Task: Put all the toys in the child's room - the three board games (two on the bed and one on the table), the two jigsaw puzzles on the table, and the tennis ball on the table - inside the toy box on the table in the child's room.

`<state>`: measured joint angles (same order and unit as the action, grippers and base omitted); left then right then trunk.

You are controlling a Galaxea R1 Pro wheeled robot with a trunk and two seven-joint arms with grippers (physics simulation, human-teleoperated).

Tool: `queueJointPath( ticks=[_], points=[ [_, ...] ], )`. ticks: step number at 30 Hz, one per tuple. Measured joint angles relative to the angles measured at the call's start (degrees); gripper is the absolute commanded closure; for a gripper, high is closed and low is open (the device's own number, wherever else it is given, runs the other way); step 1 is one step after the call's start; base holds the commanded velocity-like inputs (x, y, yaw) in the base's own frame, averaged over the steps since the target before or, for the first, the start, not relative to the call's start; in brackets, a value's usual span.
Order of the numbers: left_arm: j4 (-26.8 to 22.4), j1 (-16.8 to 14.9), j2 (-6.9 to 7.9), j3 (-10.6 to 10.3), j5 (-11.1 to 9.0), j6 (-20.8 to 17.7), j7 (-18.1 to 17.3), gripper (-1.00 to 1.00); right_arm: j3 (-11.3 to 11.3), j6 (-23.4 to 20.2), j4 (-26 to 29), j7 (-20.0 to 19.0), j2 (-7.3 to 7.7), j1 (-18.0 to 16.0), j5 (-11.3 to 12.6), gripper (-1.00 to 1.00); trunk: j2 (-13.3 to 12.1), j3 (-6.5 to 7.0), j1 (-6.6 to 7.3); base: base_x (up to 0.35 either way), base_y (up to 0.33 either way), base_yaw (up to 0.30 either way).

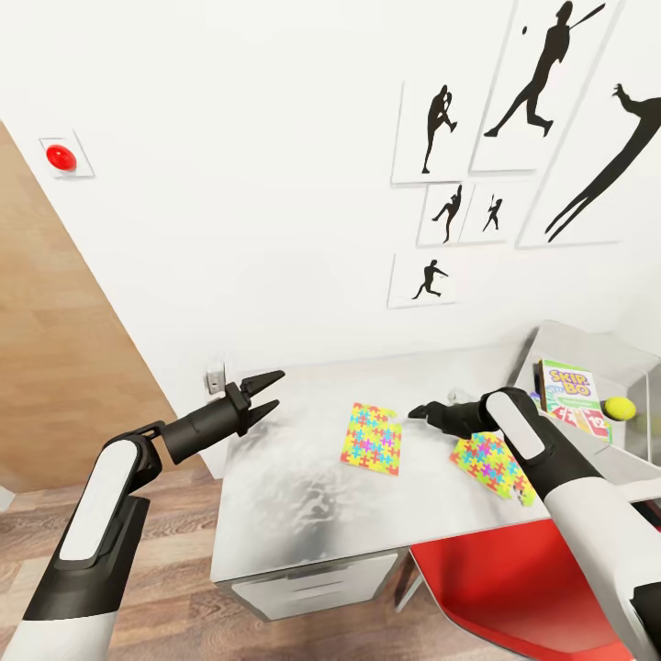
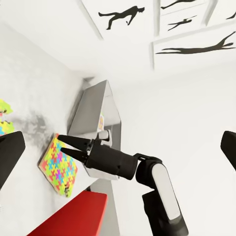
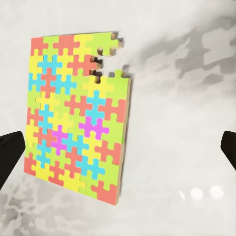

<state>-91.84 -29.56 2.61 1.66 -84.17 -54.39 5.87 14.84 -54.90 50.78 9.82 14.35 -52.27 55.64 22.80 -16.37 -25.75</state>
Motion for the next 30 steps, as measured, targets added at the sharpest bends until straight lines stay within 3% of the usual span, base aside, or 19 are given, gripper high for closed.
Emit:
queueJointPath(
  ticks=[9,16,24,30],
  points=[
    [0.03,0.03,-0.02,0.02,0.01,0.11,0.03,-1.0,-0.02,0.7,-0.61,-0.01,-0.05,-0.02,-0.07,-1.0,0.0,0.0,0.0,0.0,0.0,0.0],
    [0.04,0.05,-0.05,-0.01,-0.02,0.27,0.03,-1.0,0.24,5.43,-3.66,-0.19,-1.18,-0.15,-0.07,-1.0,0.0,0.0,0.0,0.0,0.0,0.0],
    [0.04,0.05,0.01,0.12,-0.02,0.33,-0.05,-1.0,4.25,8.78,-5.15,-3.08,-2.08,-0.18,-0.68,-1.0,0.0,0.0,0.0,0.0,0.0,0.0],
    [0.04,0.07,0.02,0.18,-0.01,0.37,-0.05,-1.0,5.5,9.32,-5.36,-4.74,-2.24,-0.11,-0.83,-1.0,0.0,0.0,0.0,0.0,0.0,0.0]
  ],
)
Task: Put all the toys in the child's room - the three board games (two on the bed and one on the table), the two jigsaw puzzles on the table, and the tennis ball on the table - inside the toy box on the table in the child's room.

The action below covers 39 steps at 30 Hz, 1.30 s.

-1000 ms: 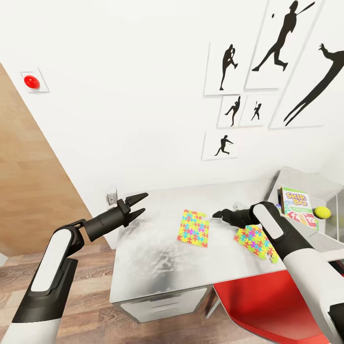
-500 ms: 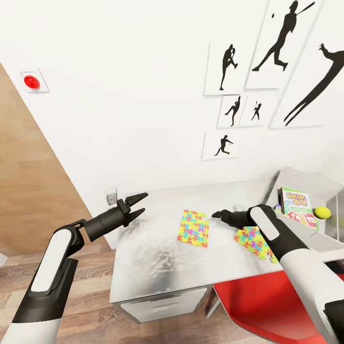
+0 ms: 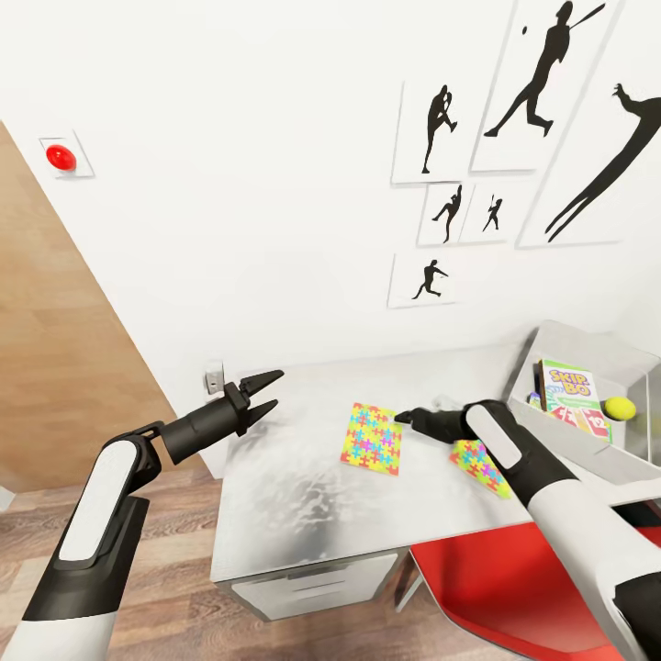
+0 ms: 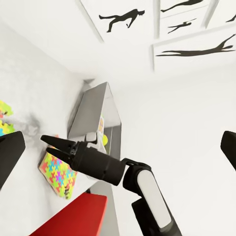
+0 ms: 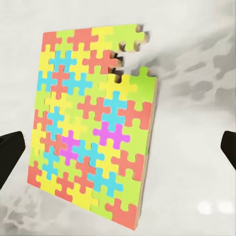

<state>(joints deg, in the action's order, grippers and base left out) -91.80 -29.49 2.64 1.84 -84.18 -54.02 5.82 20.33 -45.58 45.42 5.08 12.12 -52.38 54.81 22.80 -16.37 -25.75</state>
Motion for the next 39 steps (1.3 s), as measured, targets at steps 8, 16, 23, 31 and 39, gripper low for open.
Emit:
queueJointPath(
  ticks=[8,16,23,31,39],
  points=[
    [0.0,0.01,0.01,-0.04,0.0,0.02,0.02,-1.0,0.73,0.14,-0.12,-0.95,0.16,0.01,-0.04,-1.0,0.0,0.0,0.0,0.0,0.0,0.0],
    [-0.07,0.01,0.01,-0.01,-0.03,0.03,-0.02,-1.0,0.89,0.16,2.24,-1.06,0.77,0.26,0.0,-1.0,0.0,0.01,0.0,0.0,0.0,0.0],
    [-0.08,0.01,0.01,0.0,-0.04,0.03,0.0,-1.0,0.9,0.18,3.67,-1.03,0.91,0.61,-0.05,-1.0,0.0,0.32,0.0,0.0,0.0,-0.03],
    [-0.08,0.01,0.0,0.0,-0.01,0.03,0.0,-1.0,0.9,0.2,4.49,-0.97,0.96,0.84,-0.09,-1.0,0.0,0.96,0.0,0.0,0.0,-0.06],
    [-0.08,0.01,0.0,-0.01,-0.04,0.03,0.0,-1.0,0.9,0.27,4.73,-0.95,0.92,0.93,-0.11,-1.0,0.0,1.68,0.0,0.0,0.0,-0.068]
  ],
)
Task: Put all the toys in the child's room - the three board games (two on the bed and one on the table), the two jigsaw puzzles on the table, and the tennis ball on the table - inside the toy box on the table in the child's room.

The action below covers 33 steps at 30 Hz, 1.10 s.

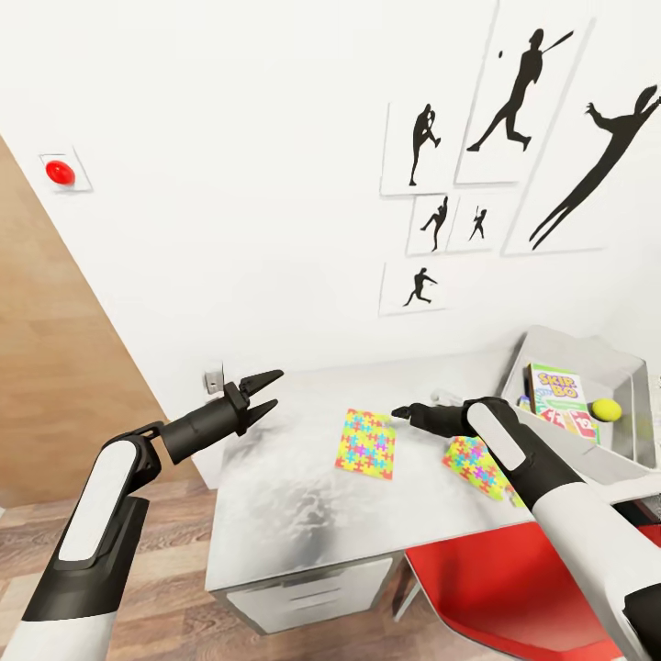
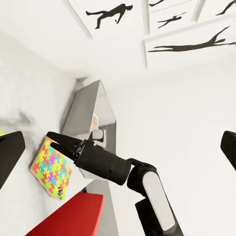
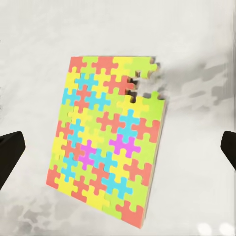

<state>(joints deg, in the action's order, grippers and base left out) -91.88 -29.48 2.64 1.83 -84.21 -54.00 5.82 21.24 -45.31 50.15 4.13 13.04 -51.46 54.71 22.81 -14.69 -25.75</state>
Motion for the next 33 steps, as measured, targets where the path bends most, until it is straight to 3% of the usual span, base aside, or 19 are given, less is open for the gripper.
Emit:
queueJointPath(
  ticks=[11,23,33],
  points=[
    [0.0,0.0,0.0,-0.03,0.0,0.0,-0.07,-1.0,0.0,0.0,0.05,0.06,0.01,0.02,-0.02,-1.0,0.0,1.01,0.01,0.026,0.01,-0.07],
    [-0.01,0.0,0.0,-0.03,0.0,0.0,-0.08,-1.0,0.13,-0.04,0.05,0.08,-0.06,0.02,0.0,-1.0,0.0,1.64,0.02,0.172,0.146,-0.027],
    [-0.1,0.02,0.01,-0.08,0.0,0.0,-0.08,-1.0,0.15,-0.09,0.0,0.07,-0.04,0.01,0.03,-1.0,0.0,1.68,0.0,0.082,0.072,0.097]
  ],
)
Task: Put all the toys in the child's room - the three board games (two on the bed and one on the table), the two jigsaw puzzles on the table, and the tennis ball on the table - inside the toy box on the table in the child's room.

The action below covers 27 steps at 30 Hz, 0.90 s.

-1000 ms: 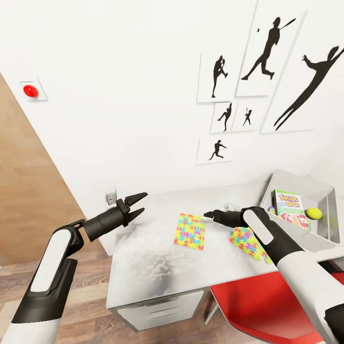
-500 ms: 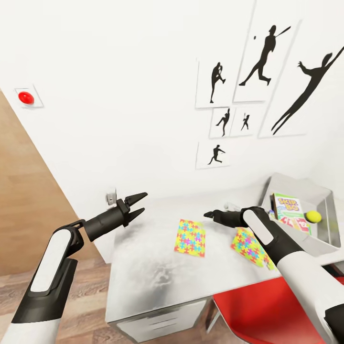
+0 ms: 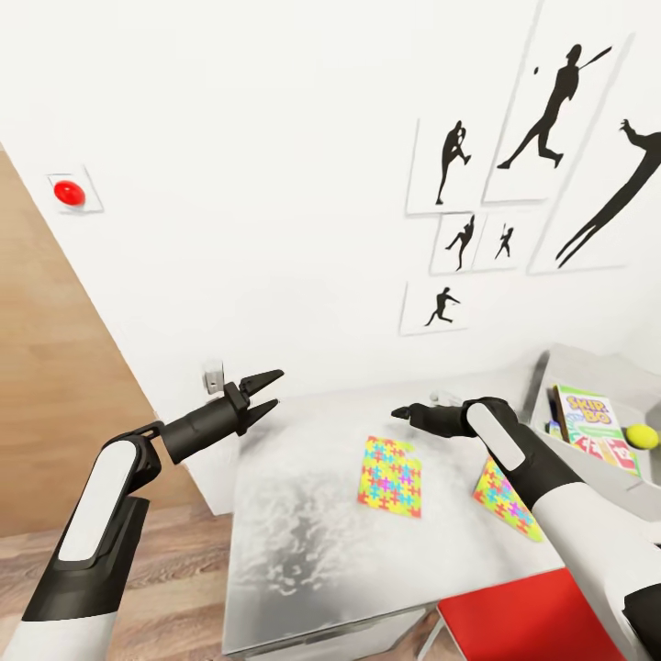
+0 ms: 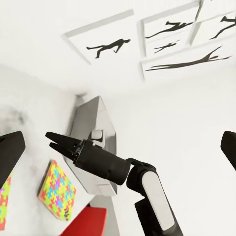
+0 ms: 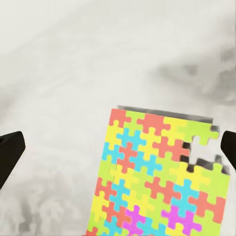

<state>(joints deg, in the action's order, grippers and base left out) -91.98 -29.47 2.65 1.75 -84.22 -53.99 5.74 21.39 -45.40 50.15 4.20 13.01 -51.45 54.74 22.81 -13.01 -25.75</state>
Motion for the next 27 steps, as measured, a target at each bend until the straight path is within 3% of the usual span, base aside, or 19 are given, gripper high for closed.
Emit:
queueJointPath(
  ticks=[27],
  points=[
    [0.05,-0.01,0.04,0.15,0.07,0.0,0.06,-1.0,-0.74,-0.83,-1.55,0.44,0.27,-0.21,-0.03,-1.0,-0.01,0.01,0.0,0.003,0.003,0.016]
  ],
)
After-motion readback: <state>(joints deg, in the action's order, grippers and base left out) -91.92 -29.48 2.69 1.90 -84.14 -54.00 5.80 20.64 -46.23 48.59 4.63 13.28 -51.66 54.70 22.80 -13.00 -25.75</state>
